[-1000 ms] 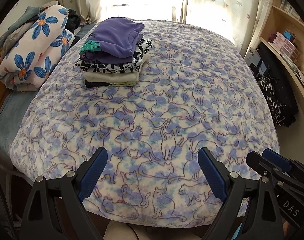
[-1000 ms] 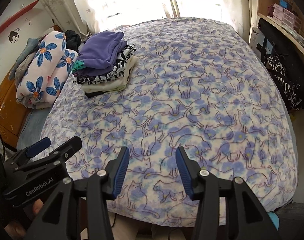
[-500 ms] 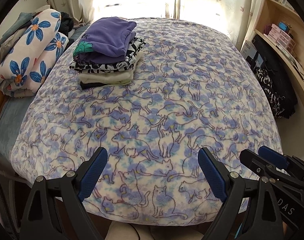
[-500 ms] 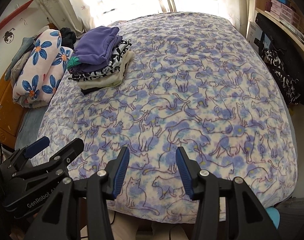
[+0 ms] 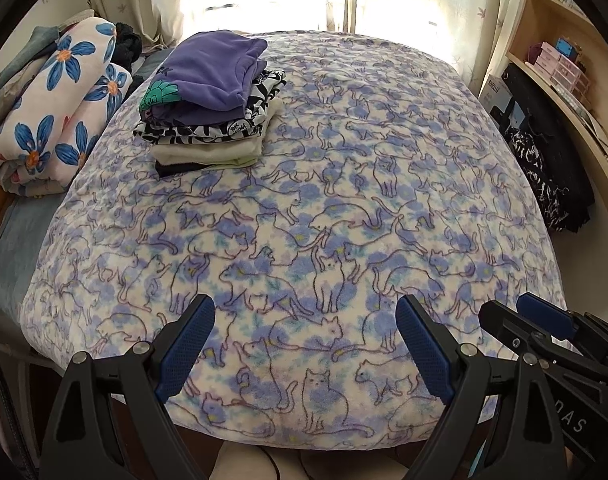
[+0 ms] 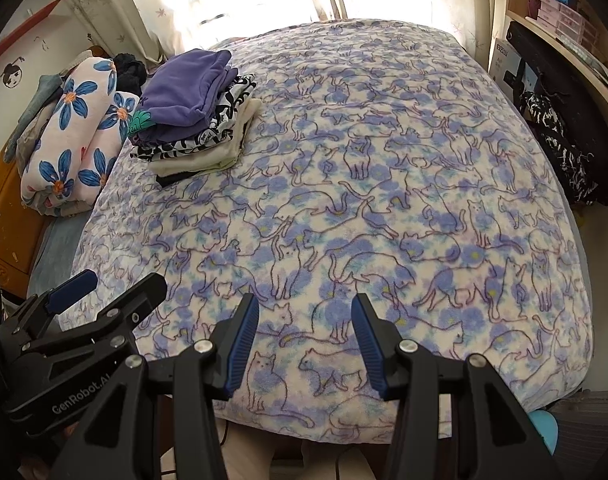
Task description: Fold large clothes
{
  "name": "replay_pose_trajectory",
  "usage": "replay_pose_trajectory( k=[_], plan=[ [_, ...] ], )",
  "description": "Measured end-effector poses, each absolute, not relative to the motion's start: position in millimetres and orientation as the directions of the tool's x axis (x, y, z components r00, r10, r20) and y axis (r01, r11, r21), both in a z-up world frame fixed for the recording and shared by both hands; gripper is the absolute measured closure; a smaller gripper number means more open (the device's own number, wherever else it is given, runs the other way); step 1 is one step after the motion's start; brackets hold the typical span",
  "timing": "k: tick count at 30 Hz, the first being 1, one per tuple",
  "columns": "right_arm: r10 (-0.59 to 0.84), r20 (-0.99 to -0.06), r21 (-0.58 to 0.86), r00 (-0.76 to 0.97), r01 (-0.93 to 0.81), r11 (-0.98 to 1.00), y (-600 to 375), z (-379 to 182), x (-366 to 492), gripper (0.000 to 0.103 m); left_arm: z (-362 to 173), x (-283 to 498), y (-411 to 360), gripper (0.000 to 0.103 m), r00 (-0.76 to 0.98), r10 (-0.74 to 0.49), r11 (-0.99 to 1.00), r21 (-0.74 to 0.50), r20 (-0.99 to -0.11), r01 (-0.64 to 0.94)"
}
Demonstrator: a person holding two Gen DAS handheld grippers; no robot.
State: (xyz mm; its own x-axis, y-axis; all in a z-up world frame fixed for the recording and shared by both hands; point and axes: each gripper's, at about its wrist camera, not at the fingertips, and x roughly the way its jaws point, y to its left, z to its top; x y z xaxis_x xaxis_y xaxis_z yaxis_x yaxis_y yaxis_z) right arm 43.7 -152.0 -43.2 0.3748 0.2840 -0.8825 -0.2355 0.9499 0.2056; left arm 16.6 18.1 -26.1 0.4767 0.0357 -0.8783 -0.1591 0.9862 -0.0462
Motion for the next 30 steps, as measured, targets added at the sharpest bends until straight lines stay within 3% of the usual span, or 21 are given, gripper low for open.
replay_pose_trajectory(
  k=[30],
  plan=[
    [0.284,-0.885,0.207,0.368,-0.235,0.950,-153.2,-43.9,47.2,0.054,-27.5,19.3,16.3,0.012,0.470,0.038,0.986,-0.043,-0.882,-0.160]
  ],
)
